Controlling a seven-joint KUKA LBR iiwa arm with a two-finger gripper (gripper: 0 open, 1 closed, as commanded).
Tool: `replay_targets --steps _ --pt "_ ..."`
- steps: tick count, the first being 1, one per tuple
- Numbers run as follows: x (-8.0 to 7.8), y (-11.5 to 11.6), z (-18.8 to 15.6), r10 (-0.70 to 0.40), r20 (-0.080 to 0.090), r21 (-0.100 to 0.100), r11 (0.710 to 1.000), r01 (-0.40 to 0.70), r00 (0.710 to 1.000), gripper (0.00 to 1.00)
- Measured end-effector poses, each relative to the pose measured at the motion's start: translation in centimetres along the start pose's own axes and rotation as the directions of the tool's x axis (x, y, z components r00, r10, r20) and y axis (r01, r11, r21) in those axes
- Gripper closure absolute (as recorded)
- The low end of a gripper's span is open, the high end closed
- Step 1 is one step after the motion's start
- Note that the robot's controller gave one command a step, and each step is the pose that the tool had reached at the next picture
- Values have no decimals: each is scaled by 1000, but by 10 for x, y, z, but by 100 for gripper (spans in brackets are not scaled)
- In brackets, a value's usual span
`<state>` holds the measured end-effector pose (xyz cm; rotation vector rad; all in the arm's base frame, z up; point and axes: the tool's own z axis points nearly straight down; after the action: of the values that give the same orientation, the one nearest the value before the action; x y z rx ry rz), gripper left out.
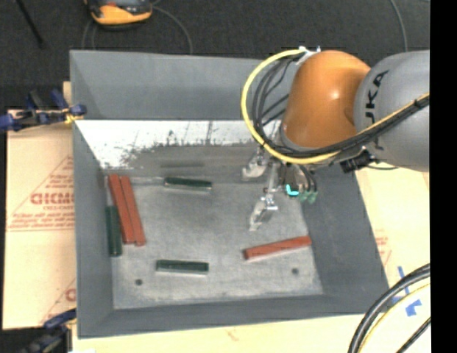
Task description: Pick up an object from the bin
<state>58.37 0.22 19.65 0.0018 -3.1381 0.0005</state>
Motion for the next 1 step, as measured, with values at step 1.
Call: replay_targets --steps 1 --pt "-2 0 -4 0 8 0 1000 0 1000 0"
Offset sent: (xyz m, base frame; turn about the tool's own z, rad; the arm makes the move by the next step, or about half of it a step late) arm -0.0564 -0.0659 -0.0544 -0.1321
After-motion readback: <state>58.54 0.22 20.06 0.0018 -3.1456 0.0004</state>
